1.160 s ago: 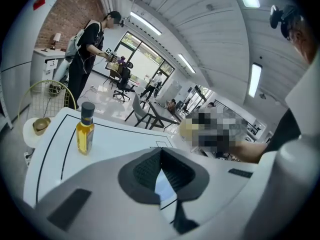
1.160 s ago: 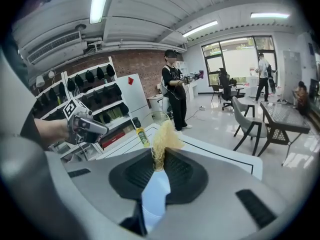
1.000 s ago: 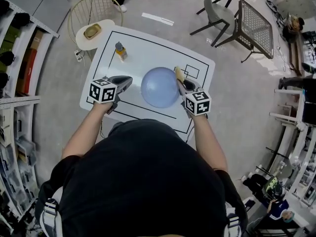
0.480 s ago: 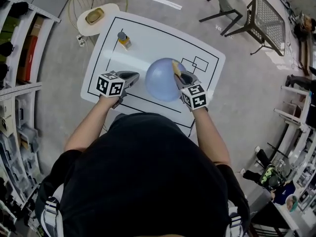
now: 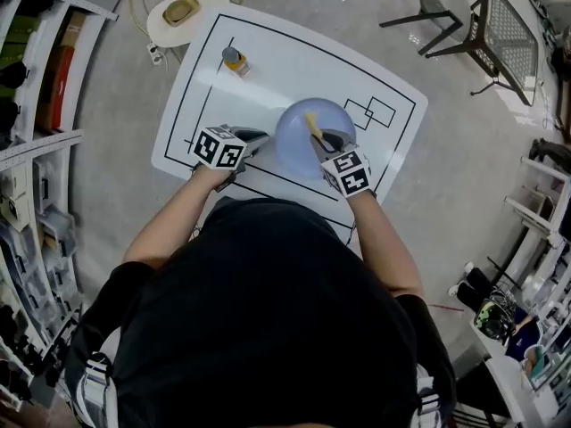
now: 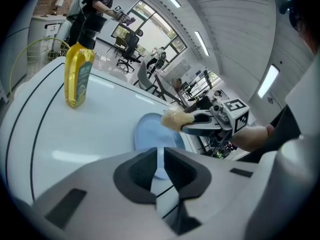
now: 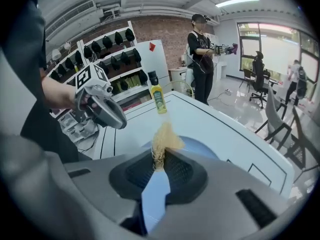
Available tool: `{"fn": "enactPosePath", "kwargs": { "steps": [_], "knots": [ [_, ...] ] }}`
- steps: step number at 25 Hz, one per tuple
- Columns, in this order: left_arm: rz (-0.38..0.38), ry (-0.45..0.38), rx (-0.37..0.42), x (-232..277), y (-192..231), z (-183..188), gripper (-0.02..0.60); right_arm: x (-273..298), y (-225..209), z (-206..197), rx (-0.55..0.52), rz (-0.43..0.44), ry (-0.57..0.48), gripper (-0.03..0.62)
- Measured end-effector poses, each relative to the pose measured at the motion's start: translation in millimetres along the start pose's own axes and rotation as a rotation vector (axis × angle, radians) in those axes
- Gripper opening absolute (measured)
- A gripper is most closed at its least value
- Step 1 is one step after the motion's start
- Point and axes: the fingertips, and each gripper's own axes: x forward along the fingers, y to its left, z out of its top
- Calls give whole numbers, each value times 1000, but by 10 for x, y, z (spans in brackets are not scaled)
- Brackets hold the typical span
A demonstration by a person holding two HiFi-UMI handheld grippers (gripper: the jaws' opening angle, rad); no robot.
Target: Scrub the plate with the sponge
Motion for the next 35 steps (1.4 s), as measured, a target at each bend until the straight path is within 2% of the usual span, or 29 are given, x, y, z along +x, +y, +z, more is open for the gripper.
{"fn": "enactPosePath", "kwargs": {
  "steps": [2,9,15,21,26,35],
  "knots": [
    [-1,36,1,76,30,-66,74,83,-9,-43,-13,8,20,52],
    [-5,102,-33,301,130,-267,93,325,73,-177,-52,51,70,52],
    [-27,174,-74,551,120,-462,143,468,165,-322,-103,95,123,52],
    [27,206,-92,654,269,-575,179,573,213,-396,-164,116,176,52],
    [2,229,-115,755,285,-651,184,644,303,-489,-225,145,205,54],
    [4,276,-105,857,310,-754,169,728,399,-550,-289,184,232,54]
  ]
}}
